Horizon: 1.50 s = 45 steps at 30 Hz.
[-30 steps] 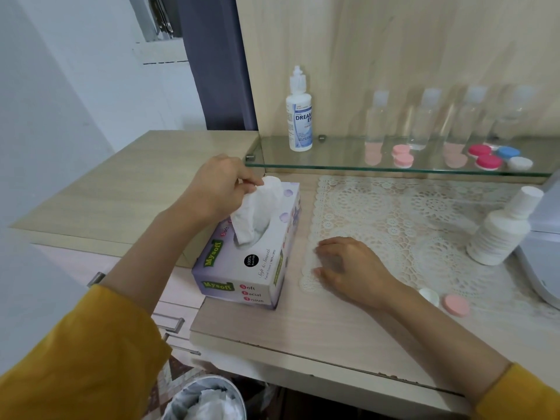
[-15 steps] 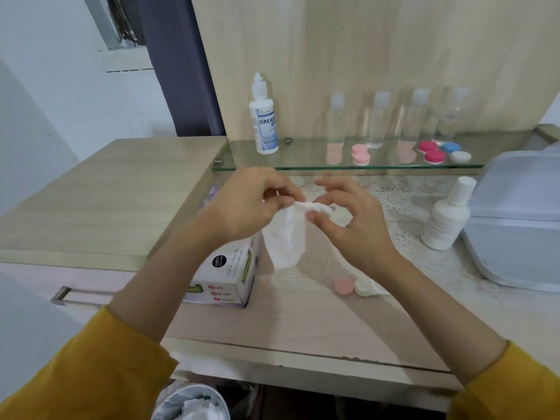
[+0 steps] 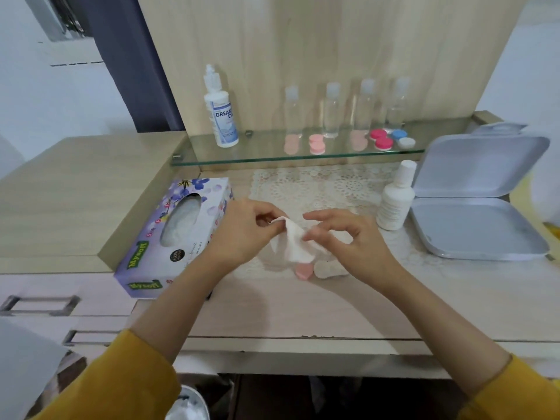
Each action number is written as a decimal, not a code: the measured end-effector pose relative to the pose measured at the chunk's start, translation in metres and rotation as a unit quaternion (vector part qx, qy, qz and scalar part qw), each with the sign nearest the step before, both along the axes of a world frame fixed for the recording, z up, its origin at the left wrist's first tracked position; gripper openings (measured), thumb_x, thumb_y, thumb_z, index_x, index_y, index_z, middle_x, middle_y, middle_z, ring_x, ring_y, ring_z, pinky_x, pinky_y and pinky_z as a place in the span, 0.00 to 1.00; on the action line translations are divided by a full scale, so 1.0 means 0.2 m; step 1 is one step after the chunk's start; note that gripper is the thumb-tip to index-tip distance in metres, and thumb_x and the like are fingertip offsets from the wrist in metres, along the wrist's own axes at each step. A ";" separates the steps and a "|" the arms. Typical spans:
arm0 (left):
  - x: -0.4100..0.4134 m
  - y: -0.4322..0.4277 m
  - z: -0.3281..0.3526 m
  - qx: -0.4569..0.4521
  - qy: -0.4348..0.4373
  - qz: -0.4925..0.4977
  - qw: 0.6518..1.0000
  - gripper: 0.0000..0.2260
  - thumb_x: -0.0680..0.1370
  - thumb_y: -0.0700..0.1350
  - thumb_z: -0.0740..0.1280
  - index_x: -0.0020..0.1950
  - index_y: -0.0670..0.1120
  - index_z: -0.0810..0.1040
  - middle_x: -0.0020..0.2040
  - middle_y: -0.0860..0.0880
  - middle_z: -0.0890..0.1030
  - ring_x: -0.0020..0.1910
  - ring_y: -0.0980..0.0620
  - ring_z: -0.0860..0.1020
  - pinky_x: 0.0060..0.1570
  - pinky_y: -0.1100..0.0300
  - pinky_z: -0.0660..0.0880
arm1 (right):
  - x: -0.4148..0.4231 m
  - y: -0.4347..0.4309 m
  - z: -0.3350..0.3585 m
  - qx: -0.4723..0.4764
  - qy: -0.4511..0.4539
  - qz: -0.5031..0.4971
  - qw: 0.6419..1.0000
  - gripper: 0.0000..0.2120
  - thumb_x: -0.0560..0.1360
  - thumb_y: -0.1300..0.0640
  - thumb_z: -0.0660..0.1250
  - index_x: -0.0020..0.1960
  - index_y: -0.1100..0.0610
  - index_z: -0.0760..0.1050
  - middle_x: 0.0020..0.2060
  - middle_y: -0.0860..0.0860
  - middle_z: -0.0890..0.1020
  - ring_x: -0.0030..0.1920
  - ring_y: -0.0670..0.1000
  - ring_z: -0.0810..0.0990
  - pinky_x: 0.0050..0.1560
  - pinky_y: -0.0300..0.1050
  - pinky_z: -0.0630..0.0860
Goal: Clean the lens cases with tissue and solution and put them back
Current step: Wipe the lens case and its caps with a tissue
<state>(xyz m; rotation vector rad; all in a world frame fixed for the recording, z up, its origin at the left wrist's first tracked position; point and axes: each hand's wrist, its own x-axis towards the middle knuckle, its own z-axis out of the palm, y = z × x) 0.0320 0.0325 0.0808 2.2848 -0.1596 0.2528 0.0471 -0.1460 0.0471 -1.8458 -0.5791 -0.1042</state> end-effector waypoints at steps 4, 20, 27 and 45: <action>0.00 -0.03 0.00 -0.080 0.038 -0.037 0.995 0.09 0.74 0.33 0.66 0.44 0.46 0.82 0.41 0.48 0.83 0.37 0.56 0.81 0.39 0.67 0.77 | 0.00 -0.02 -0.02 0.007 0.002 0.018 1.000 0.12 0.70 0.50 0.65 0.38 0.55 0.83 0.45 0.46 0.84 0.50 0.40 0.79 0.53 0.32 0.70; -0.02 -0.09 -0.14 -0.234 0.082 0.000 0.969 0.03 0.73 0.39 0.69 0.45 0.43 0.77 0.41 0.50 0.80 0.39 0.56 0.79 0.39 0.66 0.75 | 0.00 -0.08 -0.07 -0.005 -0.034 0.011 0.999 0.09 0.69 0.69 0.69 0.45 0.59 0.83 0.43 0.49 0.83 0.45 0.45 0.80 0.49 0.33 0.74; -0.01 -0.07 -0.14 -0.221 0.102 -0.011 0.970 0.03 0.75 0.39 0.66 0.43 0.46 0.75 0.41 0.49 0.79 0.39 0.54 0.77 0.39 0.64 0.73 | 0.01 -0.16 -0.06 -0.079 -0.037 -0.020 0.996 0.11 0.69 0.66 0.71 0.47 0.53 0.82 0.45 0.47 0.82 0.44 0.46 0.79 0.50 0.38 0.74; 0.04 -0.11 -0.22 -0.035 0.121 -0.100 0.987 0.09 0.70 0.39 0.72 0.40 0.53 0.77 0.40 0.58 0.78 0.39 0.64 0.74 0.41 0.72 0.69 | 0.00 -0.20 -0.12 -0.342 -0.056 -0.056 0.936 0.10 0.69 0.57 0.69 0.49 0.52 0.81 0.47 0.48 0.78 0.49 0.52 0.73 0.51 0.49 0.70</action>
